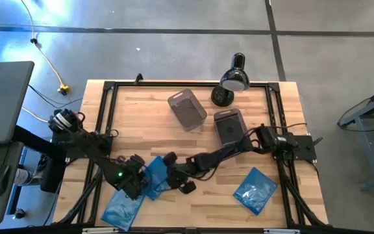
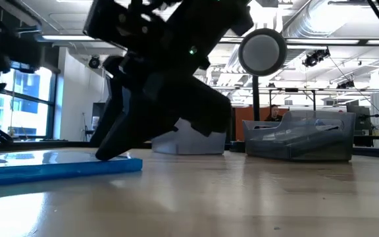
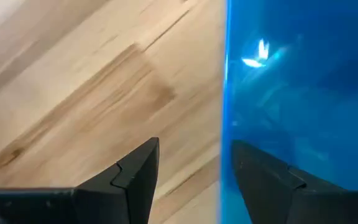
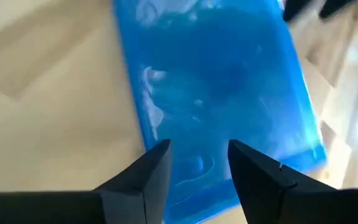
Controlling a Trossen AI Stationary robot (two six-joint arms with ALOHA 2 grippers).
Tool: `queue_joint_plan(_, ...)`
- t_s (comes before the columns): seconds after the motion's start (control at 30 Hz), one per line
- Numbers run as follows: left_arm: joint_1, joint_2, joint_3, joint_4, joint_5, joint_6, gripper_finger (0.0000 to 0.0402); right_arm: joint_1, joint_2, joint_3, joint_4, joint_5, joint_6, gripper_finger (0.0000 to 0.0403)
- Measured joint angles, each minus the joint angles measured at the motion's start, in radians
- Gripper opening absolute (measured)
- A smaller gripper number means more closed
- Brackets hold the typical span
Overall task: Pick & place jewel cases by type
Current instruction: Put the top blue CD case into the left black bin
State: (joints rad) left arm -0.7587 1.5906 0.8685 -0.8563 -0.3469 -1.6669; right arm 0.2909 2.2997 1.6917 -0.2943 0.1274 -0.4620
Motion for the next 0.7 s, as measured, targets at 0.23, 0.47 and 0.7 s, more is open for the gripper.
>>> queue_joint_plan(0.23,0.081,-0.023,0.0,0.054,0.022,0.182,0.0197,0.057,-0.008,-0.001,-0.025,0.202,-0.057,0.0158)
queue_joint_plan(0.47,0.18,-0.099,0.0,0.085,0.065,0.373,0.0197,0.102,-0.033,-0.002,-0.087,0.241,0.02,0.0158)
queue_joint_plan(0.7,0.281,-0.107,-0.041,0.265,0.18,0.536,0.0197,0.153,-0.034,-0.002,-0.088,0.402,0.014,0.0158)
